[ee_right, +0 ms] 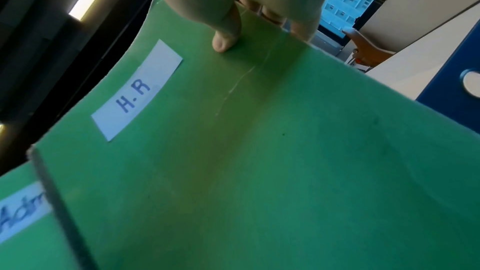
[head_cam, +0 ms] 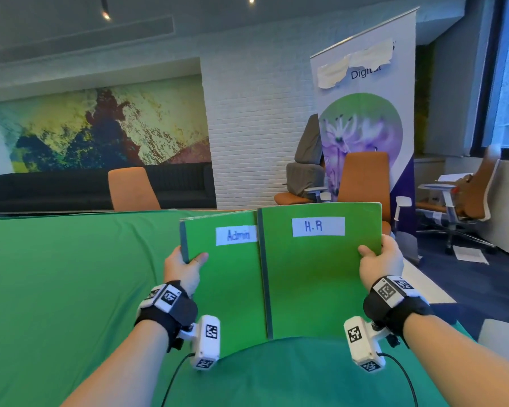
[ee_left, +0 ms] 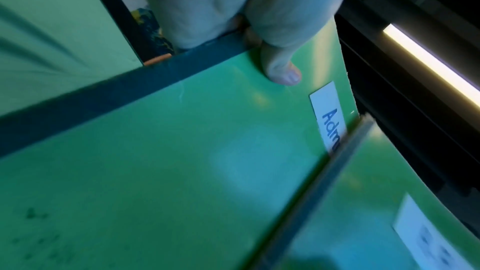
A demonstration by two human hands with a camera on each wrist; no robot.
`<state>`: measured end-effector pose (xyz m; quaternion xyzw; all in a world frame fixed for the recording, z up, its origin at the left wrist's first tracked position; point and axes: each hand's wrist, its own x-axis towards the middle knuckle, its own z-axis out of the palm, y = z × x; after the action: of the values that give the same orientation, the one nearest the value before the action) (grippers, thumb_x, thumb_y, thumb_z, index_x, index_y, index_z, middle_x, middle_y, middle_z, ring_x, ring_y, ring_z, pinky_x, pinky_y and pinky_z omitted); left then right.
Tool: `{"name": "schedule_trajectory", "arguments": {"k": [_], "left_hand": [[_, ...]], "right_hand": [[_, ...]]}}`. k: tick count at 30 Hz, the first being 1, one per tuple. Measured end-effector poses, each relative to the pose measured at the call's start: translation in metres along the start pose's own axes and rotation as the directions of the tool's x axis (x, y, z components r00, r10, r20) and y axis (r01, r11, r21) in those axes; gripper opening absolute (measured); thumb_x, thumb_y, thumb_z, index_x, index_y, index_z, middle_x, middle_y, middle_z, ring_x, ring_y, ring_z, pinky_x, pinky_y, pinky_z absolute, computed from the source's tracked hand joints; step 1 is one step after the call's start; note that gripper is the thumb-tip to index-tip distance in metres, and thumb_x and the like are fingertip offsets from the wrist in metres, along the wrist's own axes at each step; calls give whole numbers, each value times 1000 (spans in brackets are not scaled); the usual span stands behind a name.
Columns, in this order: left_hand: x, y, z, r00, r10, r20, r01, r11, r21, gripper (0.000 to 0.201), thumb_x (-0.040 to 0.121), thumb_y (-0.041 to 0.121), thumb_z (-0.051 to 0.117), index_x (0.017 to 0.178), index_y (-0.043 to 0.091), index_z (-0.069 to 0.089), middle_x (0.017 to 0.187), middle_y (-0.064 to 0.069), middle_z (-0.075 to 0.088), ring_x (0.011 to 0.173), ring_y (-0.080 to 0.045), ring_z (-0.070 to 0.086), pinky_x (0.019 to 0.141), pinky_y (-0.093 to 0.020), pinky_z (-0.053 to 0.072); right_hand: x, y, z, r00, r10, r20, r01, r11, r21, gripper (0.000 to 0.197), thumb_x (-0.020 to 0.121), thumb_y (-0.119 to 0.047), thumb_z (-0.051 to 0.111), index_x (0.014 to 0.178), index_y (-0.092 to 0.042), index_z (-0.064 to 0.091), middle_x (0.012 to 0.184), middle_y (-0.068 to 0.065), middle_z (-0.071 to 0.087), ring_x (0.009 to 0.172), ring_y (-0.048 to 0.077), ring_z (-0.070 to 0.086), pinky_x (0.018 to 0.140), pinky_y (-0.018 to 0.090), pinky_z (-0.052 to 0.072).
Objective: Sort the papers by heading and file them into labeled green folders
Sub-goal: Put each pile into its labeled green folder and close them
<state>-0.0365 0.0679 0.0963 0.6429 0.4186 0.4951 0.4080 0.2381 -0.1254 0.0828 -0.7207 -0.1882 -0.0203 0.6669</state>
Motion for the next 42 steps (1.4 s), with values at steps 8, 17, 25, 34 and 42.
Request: {"name": "schedule_trajectory", "arguments": {"k": [8,17,25,34,42], "left_hand": [[20,-7,-78,996,19,-86,-8,992,128,47,86,18,64,127,3,48,130,-16,54,113,-32,50,100,-48,37],[12,-9,-107,986,39,-159,-21,993,112,39,77,22,73,109,4,57,102,-7,60,93,-26,50,87,-43,44],[5,-5,-88,947,35,-319,-36,999,5,34,69,27,80,78,7,54,67,-4,55,63,-22,47,56,-27,38],[19,13,-64,923,47,-383,-70,996,-46,30,74,20,77,87,7,53,81,-8,58,74,-26,51,73,-36,46],[-9,10,-7,993,0,-116,-32,960,-279,21,71,24,78,80,18,60,82,-1,67,78,-19,58,76,-30,39]], "right_hand": [[-8,-28,10,1000,-10,22,8,997,81,41,91,8,44,128,-9,47,121,11,61,105,23,58,77,29,42],[-23,-36,23,999,1,40,-4,996,89,45,91,9,45,131,-11,45,120,11,61,99,20,55,76,28,42],[-14,-18,23,991,1,137,-7,999,46,42,91,1,53,132,-4,45,126,15,58,114,29,56,89,34,45],[10,-30,23,960,-167,226,151,985,87,35,86,-2,62,119,-11,55,115,13,65,104,31,62,96,51,48],[-16,3,64,936,-87,340,53,993,109,26,86,-2,62,110,-8,56,112,11,64,98,26,61,91,43,50]]}}
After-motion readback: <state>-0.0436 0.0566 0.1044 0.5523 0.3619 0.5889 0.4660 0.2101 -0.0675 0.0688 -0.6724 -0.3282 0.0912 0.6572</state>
